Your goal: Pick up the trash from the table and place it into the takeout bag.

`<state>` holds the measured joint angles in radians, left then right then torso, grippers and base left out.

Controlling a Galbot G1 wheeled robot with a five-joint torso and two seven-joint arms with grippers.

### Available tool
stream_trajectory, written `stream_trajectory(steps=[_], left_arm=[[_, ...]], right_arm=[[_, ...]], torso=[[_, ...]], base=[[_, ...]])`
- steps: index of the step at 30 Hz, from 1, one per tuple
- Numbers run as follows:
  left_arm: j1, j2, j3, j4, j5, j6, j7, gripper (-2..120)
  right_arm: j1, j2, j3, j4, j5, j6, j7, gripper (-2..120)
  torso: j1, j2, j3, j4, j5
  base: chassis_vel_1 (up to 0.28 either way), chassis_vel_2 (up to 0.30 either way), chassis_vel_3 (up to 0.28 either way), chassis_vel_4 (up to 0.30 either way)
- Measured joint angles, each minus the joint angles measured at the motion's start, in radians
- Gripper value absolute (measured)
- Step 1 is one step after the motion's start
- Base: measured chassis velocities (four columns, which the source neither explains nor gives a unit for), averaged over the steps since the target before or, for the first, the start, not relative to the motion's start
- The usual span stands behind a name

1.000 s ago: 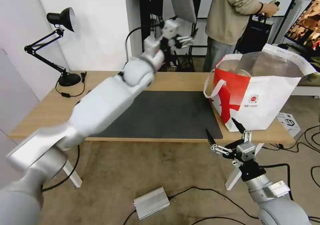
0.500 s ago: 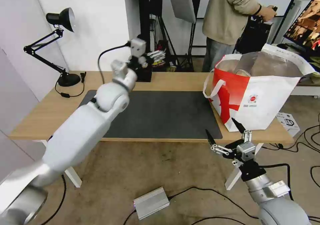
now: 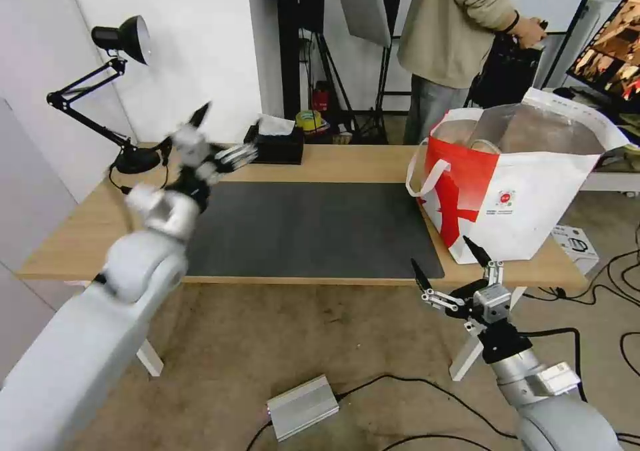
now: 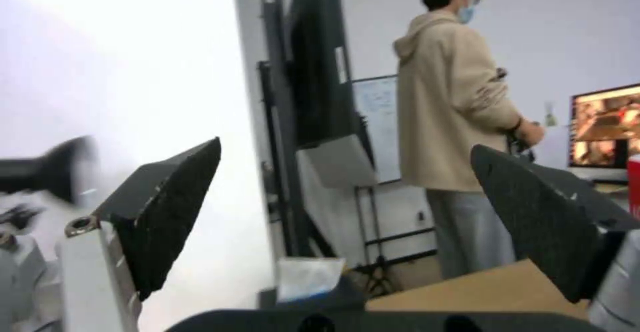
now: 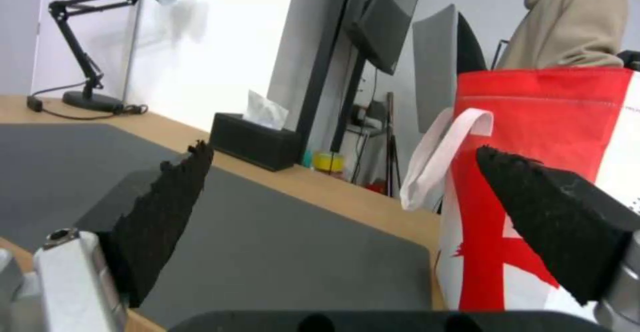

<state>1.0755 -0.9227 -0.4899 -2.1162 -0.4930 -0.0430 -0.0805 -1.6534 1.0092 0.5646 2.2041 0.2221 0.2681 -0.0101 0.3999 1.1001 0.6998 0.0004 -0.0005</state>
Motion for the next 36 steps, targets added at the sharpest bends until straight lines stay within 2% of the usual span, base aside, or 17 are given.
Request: stream_trajectory(steps=[2, 3, 7, 11, 14, 18, 19, 23, 29, 31, 36], left_arm=[[0.151, -0.045, -0.114, -0.092, 0.022, -0.021, 0.03, 100], [0.151, -0.045, -0.114, -0.092, 0.022, -0.021, 0.03, 100], [0.358, -0.126, -0.262, -0.21, 0.039, -0.071, 0.076, 100], [0.393, -0.154, -0.276, -0.214, 0.046, -0.083, 0.089, 100], [0.396, -0.18, -0.262, -0.196, 0.061, -0.097, 0.098, 100], [0.458, -0.279, -0.284, -0.206, 0.105, -0.145, 0.137, 100], [0.458, -0.279, -0.284, -0.206, 0.105, -0.145, 0.137, 100], [0.527, -0.375, -0.28, -0.213, 0.172, -0.224, 0.188, 100], [0.581, -0.43, -0.271, -0.215, 0.208, -0.289, 0.212, 100], [0.616, -0.456, -0.271, -0.216, 0.228, -0.332, 0.222, 100], [0.654, -0.473, -0.249, -0.206, 0.257, -0.374, 0.237, 100]], right_arm=[[0.0, 0.0, 0.0, 0.0, 0.0, 0.0, 0.0, 100], [0.0, 0.0, 0.0, 0.0, 0.0, 0.0, 0.0, 100], [0.0, 0.0, 0.0, 0.0, 0.0, 0.0, 0.0, 100], [0.0, 0.0, 0.0, 0.0, 0.0, 0.0, 0.0, 100], [0.0, 0.0, 0.0, 0.0, 0.0, 0.0, 0.0, 100], [0.0, 0.0, 0.0, 0.0, 0.0, 0.0, 0.0, 100], [0.0, 0.0, 0.0, 0.0, 0.0, 0.0, 0.0, 100], [0.0, 0.0, 0.0, 0.0, 0.0, 0.0, 0.0, 100], [0.0, 0.0, 0.0, 0.0, 0.0, 0.0, 0.0, 100], [0.0, 0.0, 0.0, 0.0, 0.0, 0.0, 0.0, 100], [0.0, 0.0, 0.0, 0.0, 0.0, 0.0, 0.0, 100]], torso=[[0.0, 0.0, 0.0, -0.0005, 0.0006], [0.0, 0.0, 0.0, -0.0005, 0.0006], [0.0, 0.0, 0.0, 0.0003, 0.0011], [0.0, 0.0, 0.0, 0.0002, 0.0006], [0.0, 0.0, 0.0, -0.0009, 0.0007], [0.0, 0.0, 0.0, -0.0004, 0.0006], [0.0, 0.0, 0.0, -0.0004, 0.0006], [0.0, 0.0, 0.0, -0.0006, 0.0007], [0.0, 0.0, 0.0, -0.0005, 0.0006], [0.0, 0.0, 0.0, -0.0005, 0.0006], [0.0, 0.0, 0.0, -0.0005, 0.0007]], base=[[0.0, 0.0, 0.0, 0.0], [0.0, 0.0, 0.0, 0.0], [0.0, 0.0, 0.0, 0.0], [0.0, 0.0, 0.0, 0.0], [0.0, 0.0, 0.0, 0.0], [0.0, 0.0, 0.0, 0.0], [0.0, 0.0, 0.0, 0.0], [0.0, 0.0, 0.0, 0.0], [0.0, 0.0, 0.0, 0.0], [0.0, 0.0, 0.0, 0.0], [0.0, 0.0, 0.0, 0.0]])
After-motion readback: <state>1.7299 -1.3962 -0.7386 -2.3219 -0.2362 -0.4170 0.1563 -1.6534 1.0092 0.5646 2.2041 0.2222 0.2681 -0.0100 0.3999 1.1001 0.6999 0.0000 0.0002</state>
